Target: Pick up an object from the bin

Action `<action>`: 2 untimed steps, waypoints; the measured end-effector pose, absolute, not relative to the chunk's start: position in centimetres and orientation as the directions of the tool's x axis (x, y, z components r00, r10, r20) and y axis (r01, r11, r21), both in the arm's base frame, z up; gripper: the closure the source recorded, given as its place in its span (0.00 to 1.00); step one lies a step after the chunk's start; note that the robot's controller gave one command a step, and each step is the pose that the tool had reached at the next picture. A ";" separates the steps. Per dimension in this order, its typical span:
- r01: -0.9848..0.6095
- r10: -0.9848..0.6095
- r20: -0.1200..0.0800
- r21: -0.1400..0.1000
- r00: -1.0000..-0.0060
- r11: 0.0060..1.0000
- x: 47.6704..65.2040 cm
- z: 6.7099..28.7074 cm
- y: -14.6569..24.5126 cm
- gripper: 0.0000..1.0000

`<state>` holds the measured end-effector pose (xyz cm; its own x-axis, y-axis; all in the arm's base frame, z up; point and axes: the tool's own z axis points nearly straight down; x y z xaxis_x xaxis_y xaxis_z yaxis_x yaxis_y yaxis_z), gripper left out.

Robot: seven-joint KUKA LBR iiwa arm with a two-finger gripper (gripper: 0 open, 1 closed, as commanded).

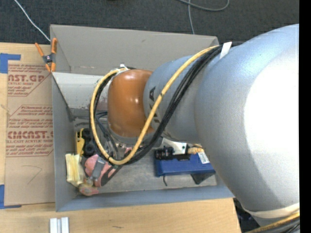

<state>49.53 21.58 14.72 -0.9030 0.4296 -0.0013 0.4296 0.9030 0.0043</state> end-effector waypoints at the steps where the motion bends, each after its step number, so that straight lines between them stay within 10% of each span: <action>1: 0.086 0.086 -0.009 0.005 -0.996 0.996 49.9 11.0 19.6 0.00; 2: 0.711 0.711 0.001 0.004 -0.703 0.703 49.4 7.2 18.1 0.00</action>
Offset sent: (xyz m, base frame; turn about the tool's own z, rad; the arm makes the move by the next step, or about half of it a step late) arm -0.0016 -0.0354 -0.0772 0.3919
